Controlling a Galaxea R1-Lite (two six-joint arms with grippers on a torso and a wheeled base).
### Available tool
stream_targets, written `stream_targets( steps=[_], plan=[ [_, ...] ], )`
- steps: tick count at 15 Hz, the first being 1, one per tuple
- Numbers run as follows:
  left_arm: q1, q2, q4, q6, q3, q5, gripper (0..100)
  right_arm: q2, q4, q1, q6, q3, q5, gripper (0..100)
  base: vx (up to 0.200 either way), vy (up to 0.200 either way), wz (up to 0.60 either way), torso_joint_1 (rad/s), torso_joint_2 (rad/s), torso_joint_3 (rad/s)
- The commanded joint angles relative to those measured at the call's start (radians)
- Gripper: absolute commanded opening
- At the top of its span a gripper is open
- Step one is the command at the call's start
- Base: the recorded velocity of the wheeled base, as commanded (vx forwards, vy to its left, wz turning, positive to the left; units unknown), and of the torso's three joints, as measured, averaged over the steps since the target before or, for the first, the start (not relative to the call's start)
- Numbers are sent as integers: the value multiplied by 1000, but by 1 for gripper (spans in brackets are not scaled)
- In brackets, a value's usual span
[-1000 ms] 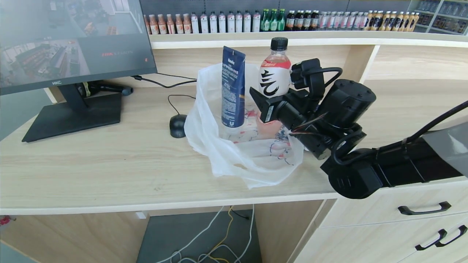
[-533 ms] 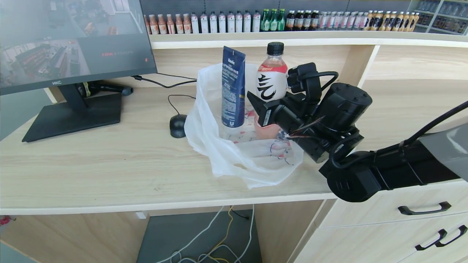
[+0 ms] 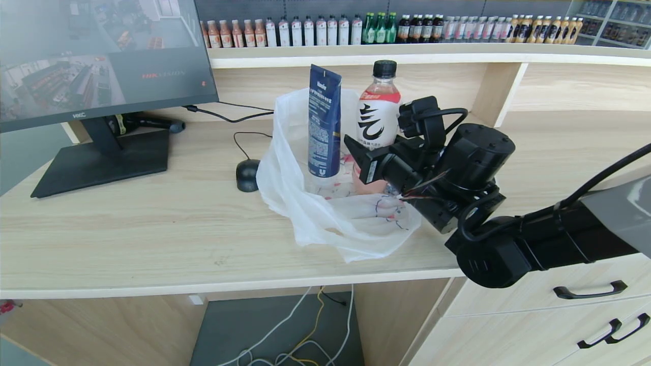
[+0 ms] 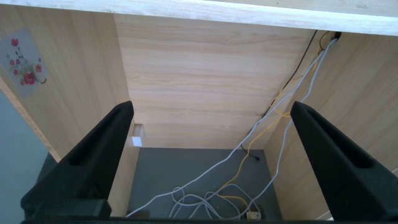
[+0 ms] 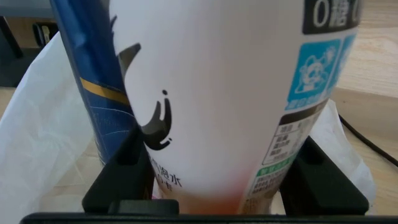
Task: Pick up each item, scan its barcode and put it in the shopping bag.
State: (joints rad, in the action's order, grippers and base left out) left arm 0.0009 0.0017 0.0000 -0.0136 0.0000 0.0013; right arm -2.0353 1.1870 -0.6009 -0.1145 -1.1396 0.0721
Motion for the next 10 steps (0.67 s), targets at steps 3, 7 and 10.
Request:
stream_targets(
  steps=[3, 7, 10],
  plan=[
    [1, 0, 0, 0, 0, 0, 100, -11, -1, 1, 2, 3, 0, 0, 0, 0, 0, 0, 0, 0],
    [1, 0, 0, 0, 0, 0, 100, -16, -1, 1, 16, 3, 0, 100, 0, 0, 0, 0, 0, 0],
    [1, 0, 0, 0, 0, 0, 100, -6, 2, 1, 18, 3, 0, 100, 0, 0, 0, 0, 0, 0]
  ],
)
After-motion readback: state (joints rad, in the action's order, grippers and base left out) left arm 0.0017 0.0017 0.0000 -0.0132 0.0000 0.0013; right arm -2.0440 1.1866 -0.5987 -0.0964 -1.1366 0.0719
